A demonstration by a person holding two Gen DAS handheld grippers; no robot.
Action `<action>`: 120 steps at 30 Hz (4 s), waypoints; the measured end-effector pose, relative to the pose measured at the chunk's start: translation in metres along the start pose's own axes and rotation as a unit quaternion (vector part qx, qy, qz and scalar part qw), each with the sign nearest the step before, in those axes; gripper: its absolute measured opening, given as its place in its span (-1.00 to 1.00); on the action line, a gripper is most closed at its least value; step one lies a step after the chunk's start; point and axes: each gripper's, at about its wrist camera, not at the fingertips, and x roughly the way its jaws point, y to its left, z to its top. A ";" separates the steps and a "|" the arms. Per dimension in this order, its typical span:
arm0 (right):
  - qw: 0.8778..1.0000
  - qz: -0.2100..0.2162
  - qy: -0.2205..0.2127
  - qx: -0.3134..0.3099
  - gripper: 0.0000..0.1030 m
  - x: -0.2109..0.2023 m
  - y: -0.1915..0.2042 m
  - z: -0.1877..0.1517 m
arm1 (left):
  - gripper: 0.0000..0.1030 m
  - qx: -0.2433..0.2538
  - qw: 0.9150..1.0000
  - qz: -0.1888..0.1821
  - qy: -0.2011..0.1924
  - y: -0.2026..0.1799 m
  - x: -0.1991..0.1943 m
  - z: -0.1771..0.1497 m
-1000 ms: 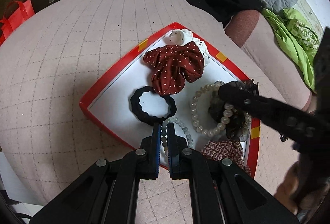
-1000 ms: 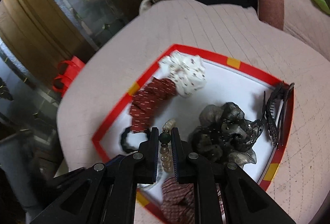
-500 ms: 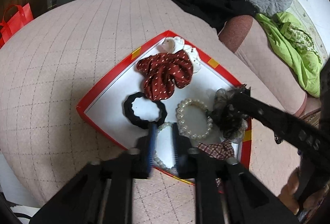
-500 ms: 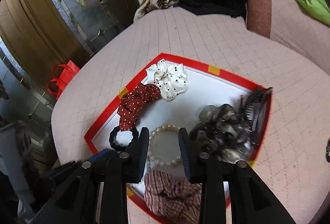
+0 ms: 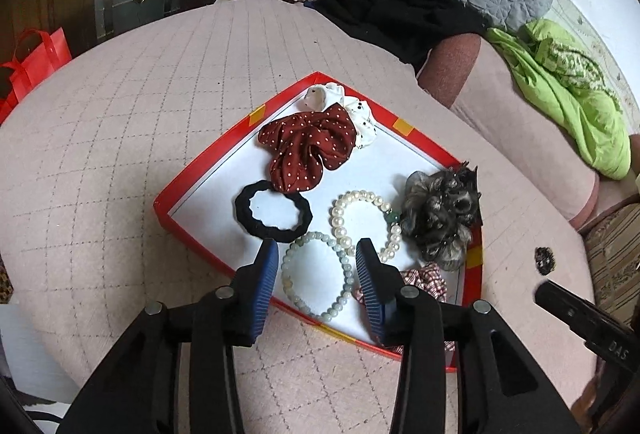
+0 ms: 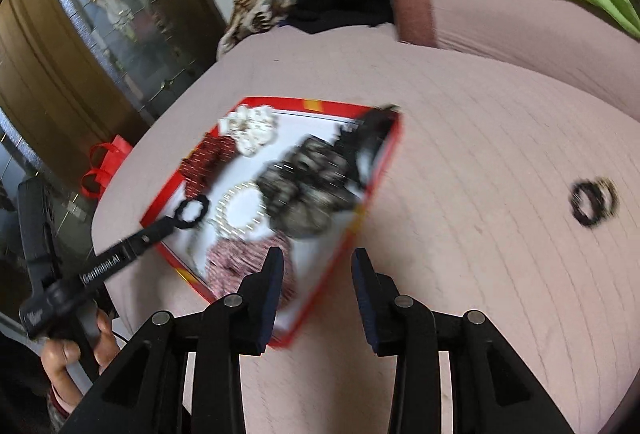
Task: Organize jewelry
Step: 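Move both open tools back toward the black and gold bracelets, then grasp the gold leopard bracelet with the right tool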
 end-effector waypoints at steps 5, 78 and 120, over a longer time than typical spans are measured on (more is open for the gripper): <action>0.999 -0.030 -0.008 0.021 -0.21 -0.028 -0.039 -0.031 | -0.24 0.038 0.998 0.033 -0.023 -0.016 -0.008 -0.008; 0.972 -0.157 -0.055 0.166 -0.10 -0.103 -0.286 -0.097 | 0.00 0.320 0.944 0.019 0.075 -0.299 0.036 -0.115; 0.965 -0.250 0.019 0.076 -0.65 -0.030 -0.307 -0.010 | -0.36 0.343 0.933 -0.019 0.109 -0.374 0.161 -0.082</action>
